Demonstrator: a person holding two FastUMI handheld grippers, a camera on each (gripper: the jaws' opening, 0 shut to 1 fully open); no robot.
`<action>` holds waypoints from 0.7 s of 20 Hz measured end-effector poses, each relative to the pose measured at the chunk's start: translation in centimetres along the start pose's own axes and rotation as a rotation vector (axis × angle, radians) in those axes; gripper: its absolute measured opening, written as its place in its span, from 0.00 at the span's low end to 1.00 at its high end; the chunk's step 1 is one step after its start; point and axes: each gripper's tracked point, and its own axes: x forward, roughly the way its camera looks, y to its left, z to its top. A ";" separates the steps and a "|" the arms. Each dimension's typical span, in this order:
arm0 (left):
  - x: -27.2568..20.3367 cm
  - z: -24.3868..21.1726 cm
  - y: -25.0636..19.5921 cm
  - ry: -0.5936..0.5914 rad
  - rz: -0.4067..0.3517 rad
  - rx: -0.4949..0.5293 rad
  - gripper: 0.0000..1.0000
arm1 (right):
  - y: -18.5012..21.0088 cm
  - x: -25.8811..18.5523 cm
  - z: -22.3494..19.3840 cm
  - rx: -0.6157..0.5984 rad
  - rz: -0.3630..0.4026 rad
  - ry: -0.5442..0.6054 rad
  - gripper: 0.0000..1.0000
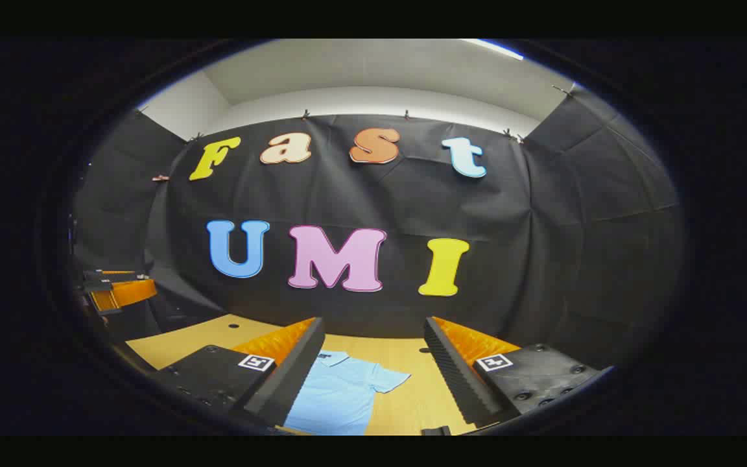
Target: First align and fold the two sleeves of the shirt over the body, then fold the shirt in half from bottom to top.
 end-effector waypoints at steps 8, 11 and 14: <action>0.1 0.4 0.2 0.012 0.007 -0.010 0.96 | -1.5 1.1 0.2 0.003 -0.021 0.000 0.94; 0.3 0.6 1.2 0.016 0.016 -0.020 0.96 | -1.0 1.2 0.5 0.001 -0.021 -0.010 0.94; 0.3 0.7 2.1 0.016 0.028 -0.030 0.96 | -0.2 1.3 0.3 -0.007 -0.011 -0.006 0.97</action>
